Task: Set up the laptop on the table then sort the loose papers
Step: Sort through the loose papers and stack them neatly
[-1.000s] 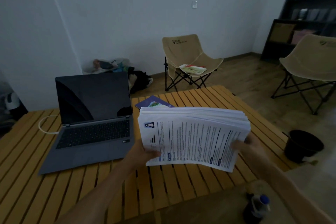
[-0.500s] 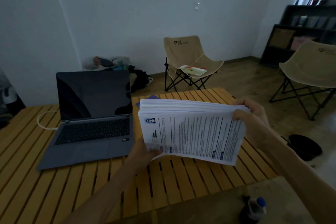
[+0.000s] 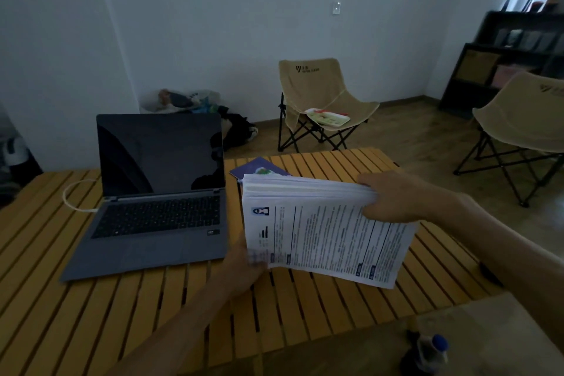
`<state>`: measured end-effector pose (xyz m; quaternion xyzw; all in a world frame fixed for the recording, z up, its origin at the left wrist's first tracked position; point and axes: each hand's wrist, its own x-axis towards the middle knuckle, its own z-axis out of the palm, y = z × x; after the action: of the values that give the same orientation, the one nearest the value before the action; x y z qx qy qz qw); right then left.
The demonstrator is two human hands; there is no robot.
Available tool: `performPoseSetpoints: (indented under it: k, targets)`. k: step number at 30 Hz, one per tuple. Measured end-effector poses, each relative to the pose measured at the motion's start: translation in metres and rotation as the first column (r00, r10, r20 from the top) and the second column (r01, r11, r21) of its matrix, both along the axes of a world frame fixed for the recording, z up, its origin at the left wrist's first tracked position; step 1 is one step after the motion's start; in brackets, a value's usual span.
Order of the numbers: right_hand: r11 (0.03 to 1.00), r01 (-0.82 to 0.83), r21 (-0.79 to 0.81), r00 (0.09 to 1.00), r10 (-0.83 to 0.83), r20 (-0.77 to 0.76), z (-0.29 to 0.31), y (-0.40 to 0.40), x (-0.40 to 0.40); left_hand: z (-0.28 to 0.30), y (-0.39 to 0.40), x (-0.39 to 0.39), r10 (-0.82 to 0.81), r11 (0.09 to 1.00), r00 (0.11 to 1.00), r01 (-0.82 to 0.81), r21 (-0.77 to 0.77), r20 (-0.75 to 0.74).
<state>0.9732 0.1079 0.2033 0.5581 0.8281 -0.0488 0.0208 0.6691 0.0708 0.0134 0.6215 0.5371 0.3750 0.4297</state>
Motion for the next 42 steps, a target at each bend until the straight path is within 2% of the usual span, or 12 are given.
performPoseSetpoints:
  k: [4,6,9,11,14,17,19,23,27,32,37,42]
  targets:
    - [0.999,0.006,-0.045,0.999,-0.008,-0.034,0.003,0.018,0.000,0.019,-0.003,-0.003,-0.064,0.997,0.992,0.068,0.034,-0.106]
    - [0.996,0.070,-0.050,0.985,-0.077,-0.156,0.008,0.020,0.012,0.050,-0.001,-0.010,-0.113,0.991,0.978,0.124,0.051,-0.174]
    - [0.984,0.174,-0.030,0.909,-0.172,-0.380,0.003,0.015,0.035,0.116,0.017,-0.027,-0.050,0.977,0.976,0.091,0.190,-0.210]
    - [0.964,0.253,-0.084,0.780,-0.255,-0.571,-0.018,0.002,0.044,0.159,0.025,-0.030,0.026,0.952,0.995,0.005,0.306,-0.096]
    - [0.917,0.244,-0.315,0.452,-0.395,-0.800,-0.072,-0.029,0.033,0.200,0.022,0.000,0.030,0.946,0.984,-0.086,0.314,0.176]
    - [0.884,0.223,-0.411,0.162,-0.449,-0.879,-0.117,-0.053,0.011,0.198,0.019,0.038,0.015,0.966,0.965,-0.082,0.244,0.262]
    - [0.873,0.251,-0.417,0.079,-0.448,-0.890,-0.133,-0.060,0.005,0.191,0.019,0.052,0.018,0.978,0.954,-0.079,0.192,0.299]
    - [0.863,0.243,-0.443,0.208,-0.492,-0.845,-0.146,-0.060,0.010,0.194,0.024,0.063,0.037,0.986,0.927,-0.095,0.139,0.372]
    - [0.893,0.211,-0.398,0.281,-0.445,-0.850,-0.156,-0.054,0.016,0.194,0.022,0.070,0.013,0.977,0.952,-0.077,0.200,0.305]
    - [0.904,0.210,-0.372,0.190,-0.411,-0.892,-0.153,-0.061,0.011,0.191,0.025,0.072,0.030,0.954,0.956,-0.115,0.277,0.293]
    - [0.914,0.116,-0.388,0.155,-0.402,-0.902,-0.120,-0.071,0.016,0.173,0.024,0.067,0.024,0.975,0.959,-0.085,0.206,0.281]
    - [0.992,0.107,-0.069,0.137,-0.084,-0.987,-0.025,-0.046,0.033,0.170,0.024,0.062,-0.005,0.981,0.967,-0.044,0.187,0.253]
